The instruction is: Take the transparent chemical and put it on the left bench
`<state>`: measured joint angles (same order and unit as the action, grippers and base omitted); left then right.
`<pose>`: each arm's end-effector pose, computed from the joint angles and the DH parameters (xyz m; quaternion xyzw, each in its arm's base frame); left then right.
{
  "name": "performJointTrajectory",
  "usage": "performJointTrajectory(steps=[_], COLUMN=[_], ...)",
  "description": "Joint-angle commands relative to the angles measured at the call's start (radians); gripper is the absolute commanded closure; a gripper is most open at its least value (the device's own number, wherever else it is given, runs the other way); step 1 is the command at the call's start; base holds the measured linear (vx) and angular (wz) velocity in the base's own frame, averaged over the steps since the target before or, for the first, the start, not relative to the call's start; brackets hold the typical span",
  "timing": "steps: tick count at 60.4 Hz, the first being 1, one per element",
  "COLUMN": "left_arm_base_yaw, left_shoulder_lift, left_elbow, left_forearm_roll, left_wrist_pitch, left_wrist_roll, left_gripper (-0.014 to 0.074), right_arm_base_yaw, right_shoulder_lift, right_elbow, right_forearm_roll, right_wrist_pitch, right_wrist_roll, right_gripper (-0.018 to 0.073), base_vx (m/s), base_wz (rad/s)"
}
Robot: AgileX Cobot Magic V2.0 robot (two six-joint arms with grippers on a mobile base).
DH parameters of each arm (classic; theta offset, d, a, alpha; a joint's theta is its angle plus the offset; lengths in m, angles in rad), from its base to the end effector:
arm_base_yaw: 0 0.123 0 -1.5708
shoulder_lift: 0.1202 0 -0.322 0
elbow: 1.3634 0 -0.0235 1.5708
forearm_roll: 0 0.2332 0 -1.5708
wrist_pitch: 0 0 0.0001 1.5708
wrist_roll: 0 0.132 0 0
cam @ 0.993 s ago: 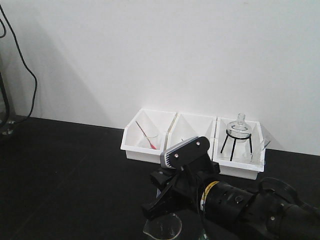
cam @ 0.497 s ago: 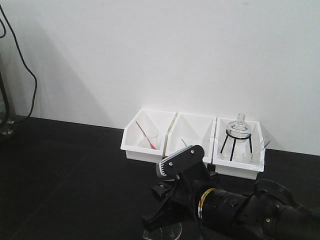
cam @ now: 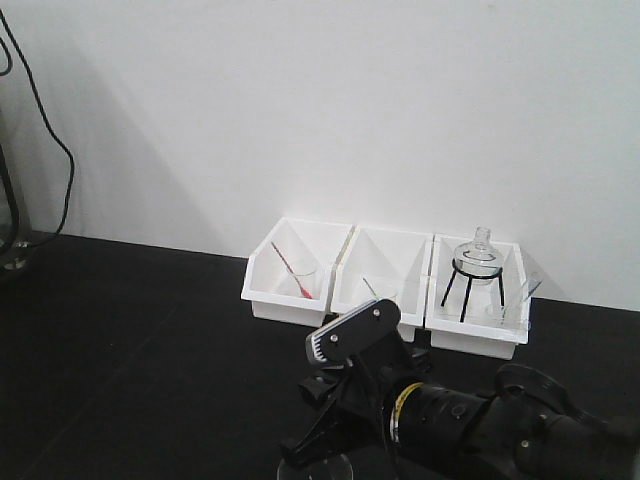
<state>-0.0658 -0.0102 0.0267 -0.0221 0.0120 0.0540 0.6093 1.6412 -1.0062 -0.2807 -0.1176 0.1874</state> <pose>0.0426 -0.0028 0.2059 0.0336 0.6852 -0.0124 0.7274 0.3190 0.2278 0.2821 -0.2975 0.7886 0.1510 0.5165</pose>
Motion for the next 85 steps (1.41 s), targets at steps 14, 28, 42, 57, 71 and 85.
performJointTrajectory(steps=[14,28,42,57,71,85], left_arm_base_yaw=[-0.002,-0.002,-0.002,-0.002,-0.002,-0.002], left_shoulder_lift=[-0.019,-0.019,-0.019,-0.019,-0.019,-0.019], left_elbow=[0.016,0.016,0.016,0.016,0.016,0.016], left_forearm_roll=[-0.001,-0.001,-0.001,-0.001,-0.001,-0.001], left_wrist_pitch=[-0.078,-0.078,-0.078,-0.078,-0.078,-0.078], left_wrist_roll=[-0.008,-0.008,-0.008,-0.008,-0.008,-0.008], left_gripper=[0.0600,0.0600,0.0600,0.0600,0.0600,0.0600], right_arm_base_yaw=[-0.001,0.045,0.088,0.085,0.086,0.086], right_shoulder_lift=[-0.188,-0.237,-0.216,-0.093,-0.028,-0.086], right_elbow=[-0.031,-0.031,-0.031,-0.031,-0.031,-0.031], right_forearm_roll=[-0.002,-0.003,-0.003,-0.009,0.016,0.020], right_wrist_pitch=[-0.067,0.063,0.128,0.107,0.005,0.062], right_wrist_roll=[0.006,0.070,0.069,0.069,0.072,0.069], right_gripper=[0.0536,0.0536,0.0535,0.0469,0.0246,0.0063], base_vx=[0.00,0.00,0.00,0.00,0.00,0.00], base_wz=[0.00,0.00,0.00,0.00,0.00,0.00])
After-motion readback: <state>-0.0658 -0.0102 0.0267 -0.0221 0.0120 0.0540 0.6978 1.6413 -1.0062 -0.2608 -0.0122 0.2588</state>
